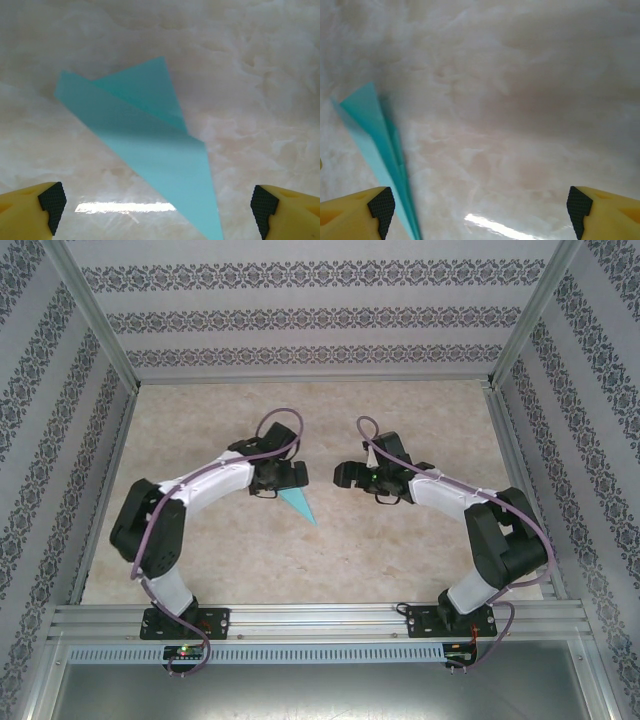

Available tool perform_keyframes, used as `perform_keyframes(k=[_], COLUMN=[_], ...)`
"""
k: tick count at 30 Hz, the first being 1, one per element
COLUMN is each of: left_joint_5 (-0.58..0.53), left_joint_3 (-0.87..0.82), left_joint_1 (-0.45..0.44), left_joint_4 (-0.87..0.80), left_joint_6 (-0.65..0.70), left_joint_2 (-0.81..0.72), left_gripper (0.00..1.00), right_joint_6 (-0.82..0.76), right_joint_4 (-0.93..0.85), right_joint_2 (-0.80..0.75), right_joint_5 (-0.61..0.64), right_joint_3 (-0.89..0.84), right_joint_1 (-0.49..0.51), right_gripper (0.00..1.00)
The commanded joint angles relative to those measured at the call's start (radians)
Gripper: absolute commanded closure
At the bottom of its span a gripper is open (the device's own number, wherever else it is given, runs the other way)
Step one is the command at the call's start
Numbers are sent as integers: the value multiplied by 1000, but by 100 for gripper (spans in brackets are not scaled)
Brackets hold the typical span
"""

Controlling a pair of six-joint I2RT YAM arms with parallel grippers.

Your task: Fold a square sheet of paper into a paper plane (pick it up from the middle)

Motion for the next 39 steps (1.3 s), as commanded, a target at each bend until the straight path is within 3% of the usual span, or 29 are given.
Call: perform_keyframes(k=[1, 10, 25, 39], left_joint_5=[-109, -184, -178, -165], left_joint_3=[85, 237, 94, 64], left_joint_1=[-43, -82, -89, -85], left_joint_4=[-137, -251, -147, -89], left_joint_6=[-56, -77, -171, -203], left_joint_2=[95, 240, 97, 132], left_gripper=[5, 21, 51, 72], right_joint_6=[56, 64, 78, 78], right_joint_4=[40, 38, 34, 29], right_joint_2=[1, 35, 86, 91], right_joint_5=[21, -25, -83, -87], right_joint_3=[-21, -11, 14, 19], right_joint_1=[-36, -49, -44, -40], right_gripper=[9, 10, 14, 14])
